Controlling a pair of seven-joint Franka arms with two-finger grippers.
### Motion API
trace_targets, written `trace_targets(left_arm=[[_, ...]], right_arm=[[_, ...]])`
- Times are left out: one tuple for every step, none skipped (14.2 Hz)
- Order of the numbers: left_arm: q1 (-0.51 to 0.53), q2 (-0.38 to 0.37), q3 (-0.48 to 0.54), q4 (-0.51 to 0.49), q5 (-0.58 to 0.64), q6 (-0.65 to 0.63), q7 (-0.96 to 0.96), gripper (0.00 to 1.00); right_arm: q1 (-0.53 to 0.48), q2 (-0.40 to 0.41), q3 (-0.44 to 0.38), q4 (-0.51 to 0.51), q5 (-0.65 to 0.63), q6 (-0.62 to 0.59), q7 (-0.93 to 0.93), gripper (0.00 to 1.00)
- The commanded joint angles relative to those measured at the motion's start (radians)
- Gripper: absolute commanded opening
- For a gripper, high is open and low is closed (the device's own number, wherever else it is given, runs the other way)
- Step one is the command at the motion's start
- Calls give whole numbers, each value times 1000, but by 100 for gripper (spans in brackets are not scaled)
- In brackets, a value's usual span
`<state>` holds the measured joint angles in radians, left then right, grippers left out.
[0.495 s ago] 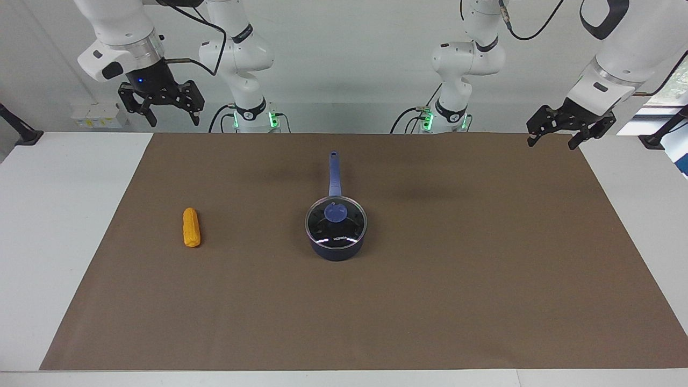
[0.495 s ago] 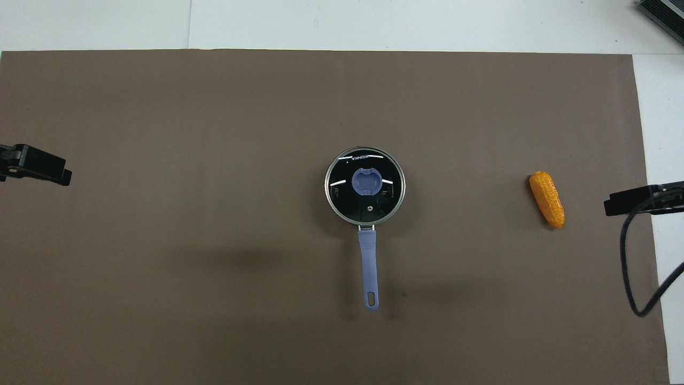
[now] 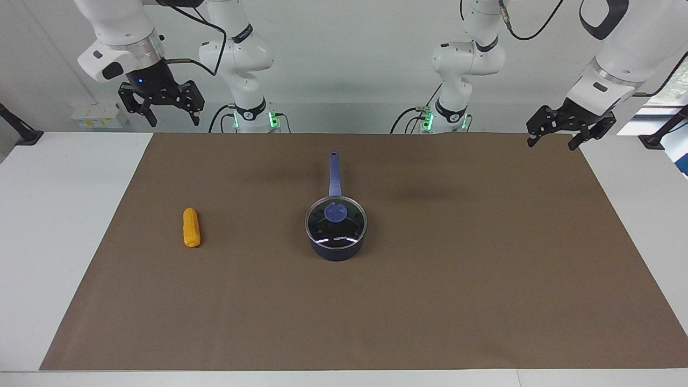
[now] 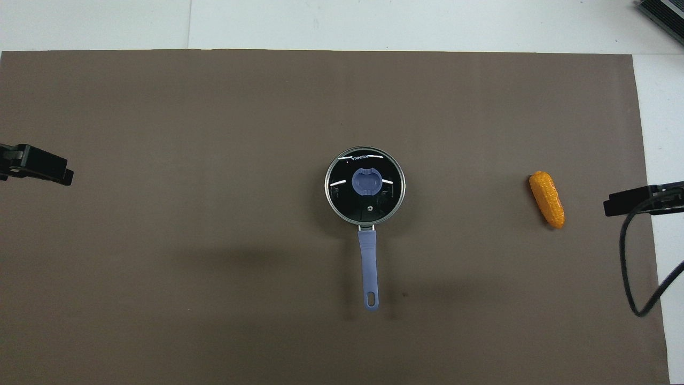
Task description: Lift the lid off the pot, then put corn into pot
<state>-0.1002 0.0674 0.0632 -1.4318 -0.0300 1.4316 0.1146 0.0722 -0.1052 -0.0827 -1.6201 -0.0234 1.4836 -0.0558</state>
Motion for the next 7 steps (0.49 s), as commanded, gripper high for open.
trace_targets(left_arm=[[-27, -12, 7, -21, 5, 20, 11, 100], [-35, -12, 7, -22, 5, 23, 11, 100], [-42, -14, 7, -33, 5, 29, 16, 100], [-58, -17, 9, -44, 7, 42, 42, 100], [-61, -17, 9, -56, 6, 64, 90, 100], [-61, -17, 7, -70, 5, 82, 129, 100], [-72, -15, 7, -79, 5, 95, 146, 100]], right_arm=[[-9, -11, 3, -15, 7, 3, -32, 100], [-9, -11, 3, -15, 7, 3, -32, 100], [-9, -11, 3, -15, 7, 3, -32, 100], [-9, -11, 3, -15, 7, 3, -32, 100], [-9, -11, 3, -15, 7, 3, -32, 100], [-9, -11, 3, -15, 7, 3, -32, 100], [-8, -11, 3, -15, 7, 3, -30, 100]])
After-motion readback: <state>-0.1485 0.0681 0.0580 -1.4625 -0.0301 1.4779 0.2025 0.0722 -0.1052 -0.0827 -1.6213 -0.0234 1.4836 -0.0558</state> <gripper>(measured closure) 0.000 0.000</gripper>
